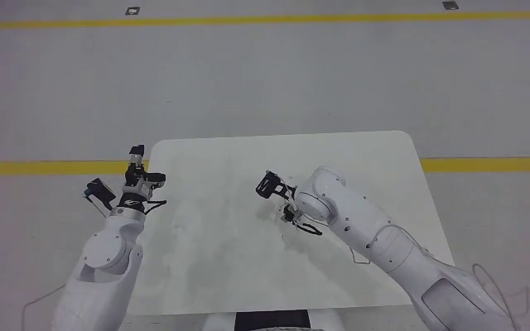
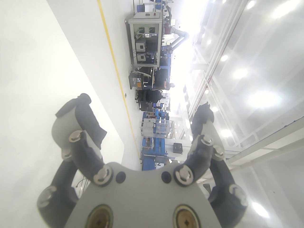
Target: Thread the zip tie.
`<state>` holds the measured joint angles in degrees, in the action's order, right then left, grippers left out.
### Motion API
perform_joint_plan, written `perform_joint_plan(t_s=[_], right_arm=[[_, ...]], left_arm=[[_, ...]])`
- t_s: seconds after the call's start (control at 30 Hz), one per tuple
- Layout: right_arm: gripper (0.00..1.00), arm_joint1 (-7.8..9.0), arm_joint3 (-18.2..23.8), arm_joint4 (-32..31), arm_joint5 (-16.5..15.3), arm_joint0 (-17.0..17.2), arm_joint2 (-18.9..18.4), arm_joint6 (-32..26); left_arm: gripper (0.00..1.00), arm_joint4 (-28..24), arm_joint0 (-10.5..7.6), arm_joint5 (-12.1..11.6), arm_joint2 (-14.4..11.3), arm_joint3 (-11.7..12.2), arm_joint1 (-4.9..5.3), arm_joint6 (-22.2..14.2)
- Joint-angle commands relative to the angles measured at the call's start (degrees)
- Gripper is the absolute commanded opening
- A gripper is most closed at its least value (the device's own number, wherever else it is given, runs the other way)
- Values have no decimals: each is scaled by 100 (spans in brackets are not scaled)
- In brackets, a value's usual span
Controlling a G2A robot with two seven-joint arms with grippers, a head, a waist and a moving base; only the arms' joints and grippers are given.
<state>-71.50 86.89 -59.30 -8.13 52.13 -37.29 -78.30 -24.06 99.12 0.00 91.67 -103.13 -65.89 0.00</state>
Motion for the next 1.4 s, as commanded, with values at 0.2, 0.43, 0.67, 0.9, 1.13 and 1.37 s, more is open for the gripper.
perform_joint_plan(t_s=[0.2, 0.43, 0.67, 0.9, 1.13, 1.37], right_arm=[[100, 41, 36, -470, -802, -17, 96, 272], [100, 57, 212, -592, -1135, -320, 743, 96], [100, 78, 237, -468, -1135, -481, 1049, -15], [100, 102, 293, -502, -1135, -453, 1031, 215], [71, 241, 308, -201, -1135, -651, 1129, 259], [31, 381, 327, -1, -1135, -956, 1384, 151]], left_arm=[[100, 0, 0, 0, 0, 0, 0, 0], [100, 0, 0, 0, 0, 0, 0, 0], [100, 0, 0, 0, 0, 0, 0, 0], [100, 0, 0, 0, 0, 0, 0, 0], [100, 0, 0, 0, 0, 0, 0, 0], [100, 0, 0, 0, 0, 0, 0, 0]])
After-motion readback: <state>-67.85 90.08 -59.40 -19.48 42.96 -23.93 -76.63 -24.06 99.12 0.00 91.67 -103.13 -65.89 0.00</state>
